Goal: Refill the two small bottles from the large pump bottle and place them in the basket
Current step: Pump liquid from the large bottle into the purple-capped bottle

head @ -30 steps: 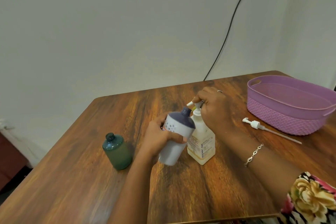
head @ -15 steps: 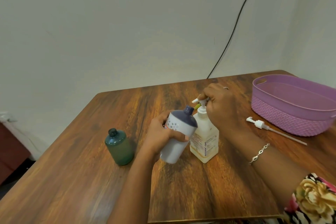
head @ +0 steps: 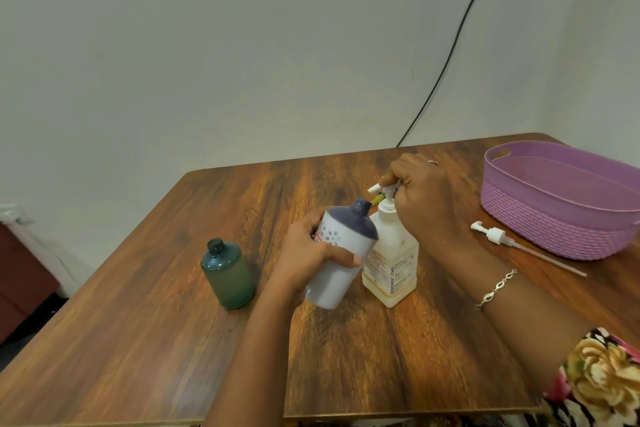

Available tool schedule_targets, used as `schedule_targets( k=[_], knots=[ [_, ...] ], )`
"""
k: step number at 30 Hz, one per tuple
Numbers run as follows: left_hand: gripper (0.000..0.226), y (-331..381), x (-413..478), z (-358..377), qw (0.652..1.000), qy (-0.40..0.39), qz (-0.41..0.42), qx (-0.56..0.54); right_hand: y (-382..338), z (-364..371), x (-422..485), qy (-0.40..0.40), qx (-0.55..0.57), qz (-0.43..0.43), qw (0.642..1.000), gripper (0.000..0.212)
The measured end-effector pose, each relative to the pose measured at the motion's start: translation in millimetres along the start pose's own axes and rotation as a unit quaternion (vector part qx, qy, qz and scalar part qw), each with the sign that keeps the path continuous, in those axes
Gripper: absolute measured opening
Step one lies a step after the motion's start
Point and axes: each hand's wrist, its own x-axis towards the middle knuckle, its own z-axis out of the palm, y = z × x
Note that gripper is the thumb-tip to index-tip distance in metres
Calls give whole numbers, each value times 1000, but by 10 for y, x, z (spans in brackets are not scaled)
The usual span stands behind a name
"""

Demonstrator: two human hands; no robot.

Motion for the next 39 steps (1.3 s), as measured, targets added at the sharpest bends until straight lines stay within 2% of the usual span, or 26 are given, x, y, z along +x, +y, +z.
schedule_targets(
  k=[4, 6, 10, 17, 23, 26, 33, 39],
  knots=[
    [56, 1, 12, 15, 1000, -2, 2, -3, -28, 68, -94, -9, -49, -27, 998, 17],
    [65, 29, 2, 33, 1000, -2, 0, -9, -17, 61, -107, -18, -43, -32, 998, 17],
    [67, 57, -12, 57, 1000, -1, 5, -13, -35, -22, -78, -16, -16, -19, 1000, 17],
    [69, 64, -19, 38, 1000, -4, -2, -9, -159, -115, 42, -81, -39, -25, 996, 13],
    [64, 69, 5, 51, 1000, -4, -2, -4, -139, -200, -11, -60, -14, -37, 997, 22],
    [71, 78, -5, 68, 1000, -4, -2, -11, -132, -202, -36, -50, -10, -42, 998, 21],
    [71, 52, 2, 43, 1000, 3, -4, -10, -122, -198, -56, -35, -8, -49, 998, 21],
    [69, 45, 24, 21, 1000, 4, -8, -1, -130, -194, 2, -50, -25, -47, 997, 23]
  ],
)
